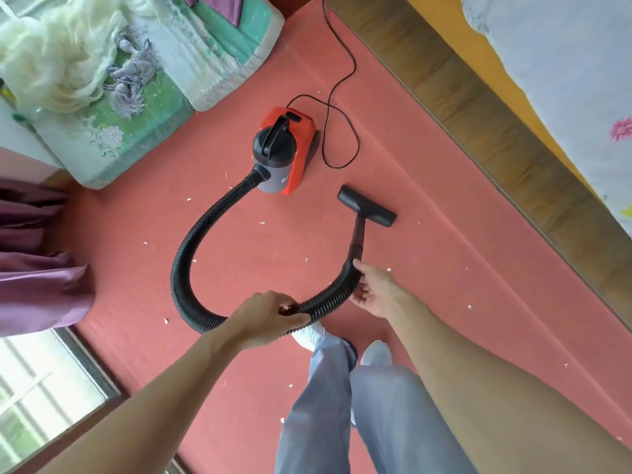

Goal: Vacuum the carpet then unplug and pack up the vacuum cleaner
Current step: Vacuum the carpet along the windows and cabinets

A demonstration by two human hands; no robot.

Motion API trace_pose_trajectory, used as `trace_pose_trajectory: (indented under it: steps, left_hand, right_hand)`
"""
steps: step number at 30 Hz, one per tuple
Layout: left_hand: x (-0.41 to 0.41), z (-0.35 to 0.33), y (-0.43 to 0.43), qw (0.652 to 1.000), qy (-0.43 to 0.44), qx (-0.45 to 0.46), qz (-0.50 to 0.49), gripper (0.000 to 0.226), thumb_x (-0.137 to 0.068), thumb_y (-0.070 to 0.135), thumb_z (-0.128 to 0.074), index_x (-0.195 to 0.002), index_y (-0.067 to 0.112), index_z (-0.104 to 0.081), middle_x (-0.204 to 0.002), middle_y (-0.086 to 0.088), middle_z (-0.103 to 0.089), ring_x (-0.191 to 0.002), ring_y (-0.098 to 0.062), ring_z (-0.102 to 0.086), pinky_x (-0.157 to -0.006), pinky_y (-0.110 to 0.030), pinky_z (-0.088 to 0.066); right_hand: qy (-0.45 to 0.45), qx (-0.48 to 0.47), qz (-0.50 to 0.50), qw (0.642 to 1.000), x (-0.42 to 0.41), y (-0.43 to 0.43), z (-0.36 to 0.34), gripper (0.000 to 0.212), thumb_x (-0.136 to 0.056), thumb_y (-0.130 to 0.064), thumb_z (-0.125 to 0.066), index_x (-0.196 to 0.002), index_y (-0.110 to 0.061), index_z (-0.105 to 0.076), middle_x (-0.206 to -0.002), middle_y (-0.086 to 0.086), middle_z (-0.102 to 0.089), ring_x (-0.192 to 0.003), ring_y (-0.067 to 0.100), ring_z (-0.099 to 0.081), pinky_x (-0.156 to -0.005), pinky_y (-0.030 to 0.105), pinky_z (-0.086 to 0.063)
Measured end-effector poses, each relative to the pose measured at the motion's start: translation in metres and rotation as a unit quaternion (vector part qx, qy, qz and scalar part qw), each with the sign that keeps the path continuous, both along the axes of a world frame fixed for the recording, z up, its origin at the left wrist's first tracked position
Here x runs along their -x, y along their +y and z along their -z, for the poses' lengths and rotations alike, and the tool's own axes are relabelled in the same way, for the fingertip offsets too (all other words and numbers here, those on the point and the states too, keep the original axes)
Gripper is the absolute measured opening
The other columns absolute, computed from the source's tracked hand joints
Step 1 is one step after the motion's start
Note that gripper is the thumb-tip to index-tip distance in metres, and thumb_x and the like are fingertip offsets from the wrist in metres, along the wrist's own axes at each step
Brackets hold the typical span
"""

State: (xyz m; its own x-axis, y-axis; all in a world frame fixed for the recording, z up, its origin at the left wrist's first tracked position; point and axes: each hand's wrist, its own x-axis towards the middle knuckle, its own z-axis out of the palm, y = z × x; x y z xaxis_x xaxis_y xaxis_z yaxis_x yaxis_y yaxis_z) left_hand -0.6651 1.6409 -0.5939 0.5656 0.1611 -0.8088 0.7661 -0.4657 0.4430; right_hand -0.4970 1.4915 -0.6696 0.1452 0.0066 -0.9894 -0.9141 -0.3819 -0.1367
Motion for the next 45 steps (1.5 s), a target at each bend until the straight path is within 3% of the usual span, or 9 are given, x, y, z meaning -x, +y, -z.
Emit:
trace_pose_trajectory:
  steps: [7,11,16,18,21,27,35,39,45]
  left_hand:
    - [0.043,-0.003,0.017,0.999,0.025,0.002,0.024,0.022,-0.089,0.049,-0.065,-0.104,0.035,-0.072,-0.074,0.010,-0.067,-0.064,-0.005,-0.057,-0.054,-0.020,-0.042]
    - [0.076,-0.022,0.051,0.994,0.086,0.023,0.069,0.028,-0.082,0.045,-0.073,-0.107,0.032,-0.073,-0.093,0.004,-0.072,-0.089,-0.016,-0.063,-0.077,-0.029,-0.051]
    - [0.134,-0.046,0.081,0.981,0.111,-0.005,0.160,0.024,-0.081,0.041,-0.070,-0.103,0.031,-0.073,-0.076,0.010,-0.066,-0.082,-0.015,-0.063,-0.076,-0.029,-0.051]
    - [0.160,-0.055,0.091,0.977,0.103,-0.038,0.181,0.027,-0.082,0.042,-0.068,-0.106,0.030,-0.072,-0.086,0.005,-0.071,-0.088,-0.017,-0.065,-0.079,-0.031,-0.054]
    - [0.194,-0.061,0.103,0.974,0.083,-0.068,0.200,0.032,-0.086,0.042,-0.064,-0.114,0.027,-0.069,-0.103,0.001,-0.071,-0.100,-0.021,-0.064,-0.089,-0.035,-0.052]
    - [0.198,-0.049,0.118,0.974,-0.009,-0.064,0.217,0.019,-0.090,0.042,-0.060,-0.078,0.030,-0.050,-0.081,0.003,-0.059,-0.081,-0.020,-0.055,-0.068,-0.029,-0.040]
    - [0.153,-0.026,0.147,0.982,-0.070,-0.005,0.174,0.019,-0.088,0.043,-0.062,-0.083,0.025,-0.067,-0.068,0.002,-0.059,-0.074,-0.024,-0.061,-0.063,-0.032,-0.047]
    - [0.170,-0.031,0.178,0.977,-0.060,0.028,0.203,0.020,-0.087,0.041,-0.063,-0.072,0.028,-0.063,-0.057,0.006,-0.050,-0.056,-0.012,-0.048,-0.048,-0.025,-0.033]
    - [0.185,-0.055,0.238,0.952,-0.012,0.061,0.300,0.009,-0.083,0.040,-0.067,-0.087,0.036,-0.073,-0.060,0.009,-0.057,-0.057,-0.006,-0.050,-0.055,-0.019,-0.039]
  right_hand:
    - [0.028,-0.009,-0.016,0.999,0.042,0.009,-0.004,0.031,-0.093,-0.027,-0.066,-0.108,-0.001,-0.061,-0.098,0.012,-0.067,-0.083,0.022,-0.065,-0.062,0.031,-0.054]
    - [0.069,-0.017,0.012,0.997,0.102,0.016,-0.016,0.030,-0.095,-0.026,-0.064,-0.106,0.001,-0.059,-0.098,0.013,-0.061,-0.081,0.022,-0.060,-0.064,0.031,-0.052]
    - [0.129,-0.060,0.045,0.989,0.183,0.032,-0.031,0.028,-0.099,-0.027,-0.058,-0.101,0.001,-0.055,-0.090,0.013,-0.055,-0.078,0.021,-0.054,-0.065,0.030,-0.049]
    - [0.142,-0.079,0.055,0.985,0.211,0.041,-0.035,0.028,-0.099,-0.027,-0.057,-0.097,0.001,-0.055,-0.090,0.013,-0.055,-0.078,0.021,-0.054,-0.066,0.030,-0.049]
    - [0.151,-0.085,0.065,0.983,0.242,0.054,-0.039,0.030,-0.099,-0.027,-0.056,-0.108,0.002,-0.055,-0.093,0.014,-0.055,-0.081,0.021,-0.053,-0.068,0.029,-0.049]
    - [0.093,-0.061,0.123,0.986,0.245,0.069,-0.042,0.032,-0.098,-0.028,-0.058,-0.111,0.001,-0.054,-0.092,0.013,-0.053,-0.080,0.020,-0.050,-0.067,0.029,-0.047]
    - [-0.008,0.000,0.233,0.972,0.229,0.099,-0.030,0.030,-0.095,-0.034,-0.062,-0.096,-0.004,-0.061,-0.090,0.008,-0.061,-0.081,0.018,-0.055,-0.066,0.029,-0.049]
    - [0.010,0.002,0.258,0.966,0.257,0.123,-0.027,0.029,-0.093,-0.031,-0.063,-0.100,-0.003,-0.062,-0.098,0.011,-0.061,-0.086,0.021,-0.056,-0.065,0.031,-0.048]
    - [0.061,-0.024,0.358,0.932,0.327,0.158,-0.047,0.028,-0.091,-0.025,-0.063,-0.094,0.002,-0.058,-0.077,0.010,-0.050,-0.070,0.020,-0.048,-0.066,0.032,-0.048]
